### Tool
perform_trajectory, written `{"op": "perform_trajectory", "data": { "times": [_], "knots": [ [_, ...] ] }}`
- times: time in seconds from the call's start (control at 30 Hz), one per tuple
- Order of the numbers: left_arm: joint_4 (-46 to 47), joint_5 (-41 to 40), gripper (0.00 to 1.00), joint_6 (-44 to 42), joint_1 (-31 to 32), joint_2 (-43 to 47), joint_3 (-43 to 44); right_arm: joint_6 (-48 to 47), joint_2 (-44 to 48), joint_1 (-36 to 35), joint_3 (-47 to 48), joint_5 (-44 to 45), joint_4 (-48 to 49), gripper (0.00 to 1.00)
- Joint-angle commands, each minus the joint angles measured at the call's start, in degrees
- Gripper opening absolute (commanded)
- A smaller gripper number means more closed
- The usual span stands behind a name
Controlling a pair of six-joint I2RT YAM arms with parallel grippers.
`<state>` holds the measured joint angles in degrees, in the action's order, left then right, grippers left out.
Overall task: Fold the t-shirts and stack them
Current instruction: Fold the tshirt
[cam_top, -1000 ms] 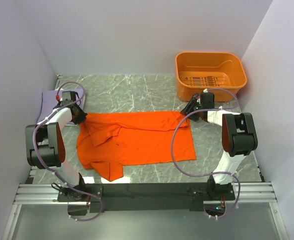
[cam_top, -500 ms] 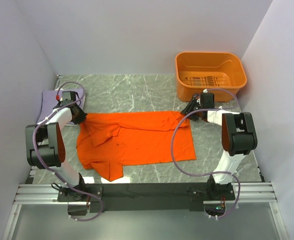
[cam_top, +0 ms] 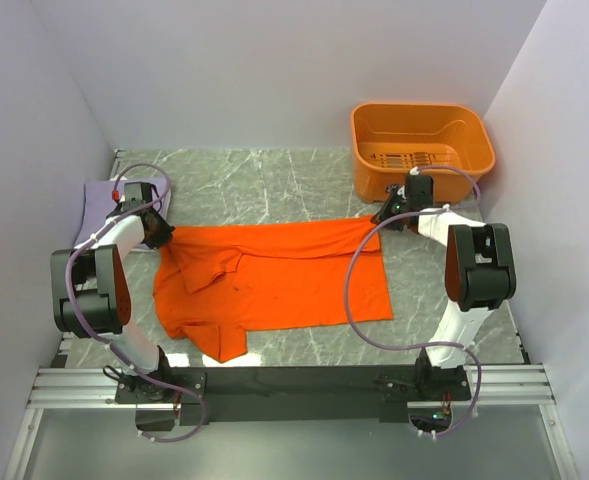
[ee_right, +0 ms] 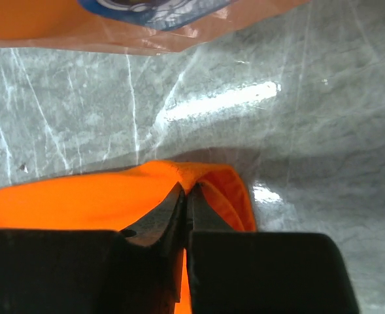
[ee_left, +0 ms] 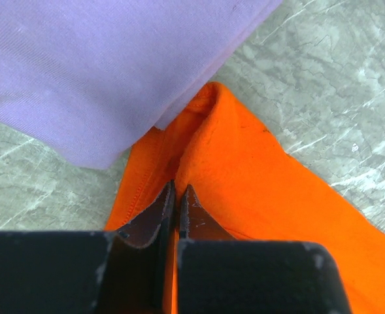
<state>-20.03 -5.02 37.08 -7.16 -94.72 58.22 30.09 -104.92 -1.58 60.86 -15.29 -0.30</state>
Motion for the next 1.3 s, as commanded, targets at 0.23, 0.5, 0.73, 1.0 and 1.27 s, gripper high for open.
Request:
{"op": "perform_trajectory", "data": {
  "times": [0.23,0.5,0.73,1.0,1.27],
  "knots": [
    [-0.1,-1.93,0.01,-0.61,-0.4,-0.64,1.46,-2.4,-0.02,1.32,6.12,3.51,-0.06,0.14],
    [0.43,-0.43,0.01,-0.43,-0.4,-0.21,1.11,2.43,4.55,1.32,-1.26,1.14,2.84,0.46],
    [0.43,-0.78,0.03,0.18,-0.4,0.85,0.93,3.66,9.73,1.32,-7.15,-0.8,2.14,0.47],
    [-0.09,-2.98,0.38,1.32,-0.4,7.69,-0.38,3.57,19.93,1.32,-9.79,-0.26,-3.04,0.47],
    [-7.91,-1.84,0.66,3.52,0.12,20.33,-5.63,2.98,21.43,-6.99,-9.36,-6.59,-4.36,0.47]
  ]
}}
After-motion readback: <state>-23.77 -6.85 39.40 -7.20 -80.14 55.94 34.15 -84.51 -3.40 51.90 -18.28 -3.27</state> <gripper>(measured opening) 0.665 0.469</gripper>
